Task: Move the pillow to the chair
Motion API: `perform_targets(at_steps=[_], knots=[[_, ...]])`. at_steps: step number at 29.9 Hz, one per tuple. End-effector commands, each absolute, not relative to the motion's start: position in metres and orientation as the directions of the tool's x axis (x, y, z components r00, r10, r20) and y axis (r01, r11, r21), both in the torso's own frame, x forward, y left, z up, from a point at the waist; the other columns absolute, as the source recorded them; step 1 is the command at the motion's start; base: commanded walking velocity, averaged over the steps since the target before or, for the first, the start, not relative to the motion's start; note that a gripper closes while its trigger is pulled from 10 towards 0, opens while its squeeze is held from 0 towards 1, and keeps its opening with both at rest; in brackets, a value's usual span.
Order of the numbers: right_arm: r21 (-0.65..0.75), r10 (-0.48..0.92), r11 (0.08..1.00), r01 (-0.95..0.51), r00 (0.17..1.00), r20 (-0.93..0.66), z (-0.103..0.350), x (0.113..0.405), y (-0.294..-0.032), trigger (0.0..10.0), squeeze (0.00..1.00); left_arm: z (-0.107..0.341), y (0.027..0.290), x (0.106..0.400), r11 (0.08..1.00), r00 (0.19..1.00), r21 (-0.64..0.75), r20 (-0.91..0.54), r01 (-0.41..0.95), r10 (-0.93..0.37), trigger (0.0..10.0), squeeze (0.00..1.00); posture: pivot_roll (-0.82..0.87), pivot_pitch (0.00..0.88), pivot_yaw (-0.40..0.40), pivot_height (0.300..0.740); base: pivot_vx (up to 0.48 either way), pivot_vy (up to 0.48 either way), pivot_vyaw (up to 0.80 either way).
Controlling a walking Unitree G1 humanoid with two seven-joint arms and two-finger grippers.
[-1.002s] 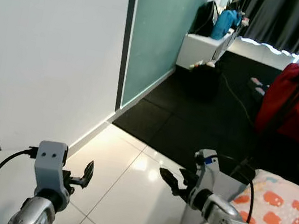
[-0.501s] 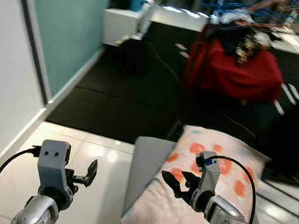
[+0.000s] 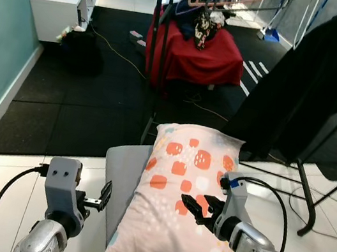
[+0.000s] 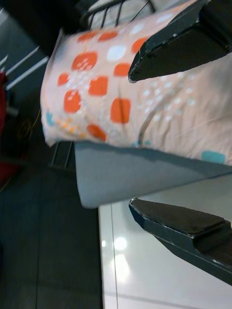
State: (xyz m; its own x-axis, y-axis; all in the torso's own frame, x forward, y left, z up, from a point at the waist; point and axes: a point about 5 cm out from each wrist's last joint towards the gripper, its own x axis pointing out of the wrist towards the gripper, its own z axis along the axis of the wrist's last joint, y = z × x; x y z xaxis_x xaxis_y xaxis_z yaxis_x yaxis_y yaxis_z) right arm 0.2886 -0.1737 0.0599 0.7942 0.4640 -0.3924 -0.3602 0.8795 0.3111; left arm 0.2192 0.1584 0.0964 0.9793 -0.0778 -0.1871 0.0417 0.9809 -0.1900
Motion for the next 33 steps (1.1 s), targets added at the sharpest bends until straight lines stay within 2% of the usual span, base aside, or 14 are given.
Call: perform_targets(at_steps=[1, 5, 16, 33], knots=[[0.31, 0.46, 0.881, -0.356, 0.798, -0.39, 0.061, 0.2882, -0.1759, 10.0, 0.0, 0.0929, 0.1563, 0.2172, 0.98, 0.974, -0.195, -0.207, 0.05, -0.091, 10.0, 0.0, -0.18, 0.003, -0.05, 0.737, 0.0, 0.0, 0.0], [0.314, 0.458, 0.882, -0.352, 0.799, -0.39, 0.0607, 0.2879, -0.1757, 10.0, 0.0, 0.0921, 0.1566, 0.217, 0.979, 0.973, -0.199, -0.21, 0.052, -0.095, 10.0, 0.0, -0.18, 0.003, -0.051, 0.737, 0.0, 0.0, 0.0], [0.314, 0.453, 0.884, -0.346, 0.796, -0.4, 0.0601, 0.2878, -0.1759, 10.0, 0.0, 0.0933, 0.1572, 0.2165, 0.977, 0.974, -0.207, -0.208, 0.046, -0.09, 10.0, 0.0, -0.18, 0.012, -0.051, 0.737, 0.0, -0.432, 0.0], [0.323, 0.452, 0.884, -0.337, 0.794, -0.408, 0.06, 0.2888, -0.1767, 10.0, 0.0, 0.0921, 0.1621, 0.2175, 0.979, 0.974, -0.203, -0.219, 0.006, -0.052, 10.0, 0.0, -0.18, 0.017, -0.051, 0.737, 0.0, 0.0, 0.0]])
